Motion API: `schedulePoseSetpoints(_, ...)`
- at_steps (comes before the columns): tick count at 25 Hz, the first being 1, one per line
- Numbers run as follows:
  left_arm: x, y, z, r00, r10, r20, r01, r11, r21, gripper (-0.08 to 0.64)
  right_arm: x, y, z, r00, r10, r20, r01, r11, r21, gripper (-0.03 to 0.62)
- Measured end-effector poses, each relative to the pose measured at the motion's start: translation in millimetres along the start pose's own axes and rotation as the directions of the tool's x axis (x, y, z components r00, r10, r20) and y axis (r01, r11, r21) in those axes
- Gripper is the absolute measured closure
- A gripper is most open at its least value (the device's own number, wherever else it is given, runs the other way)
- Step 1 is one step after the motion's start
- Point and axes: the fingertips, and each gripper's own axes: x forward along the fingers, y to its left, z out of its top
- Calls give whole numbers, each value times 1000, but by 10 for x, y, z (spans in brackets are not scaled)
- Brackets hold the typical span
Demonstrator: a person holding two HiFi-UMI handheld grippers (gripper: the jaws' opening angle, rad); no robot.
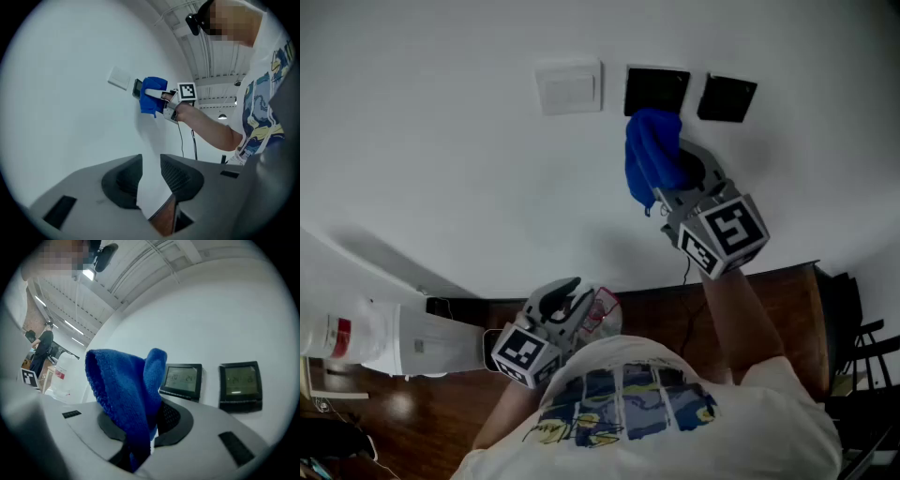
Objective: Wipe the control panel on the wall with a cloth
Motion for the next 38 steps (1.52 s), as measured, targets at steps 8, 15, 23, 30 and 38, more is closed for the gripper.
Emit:
schedulePoseSetpoints(8,-1,-8,-27,1000,6,0,-6,999,-41,463,481,-141,183,1000,-15,12,16,999,-45,499)
schedulePoseSetpoints(15,20,51,-31,1000,9,0,-9,999,-37,463,507,-228,199,1000,-29,6,29,997,-65,499)
schedulePoseSetpoints(23,105,9,-27,1000,-18,-2,17,999,-47,463,179,-627,197,992,-129,1,129,989,-74,499)
schedulePoseSetpoints(30,183,-40,-26,999,-37,-8,37,998,-45,463,-69,-931,66,978,-208,-23,206,977,-61,499)
schedulePoseSetpoints(38,207,-71,-72,999,-28,-15,27,999,-33,463,-109,-935,105,982,-188,4,188,980,-63,499)
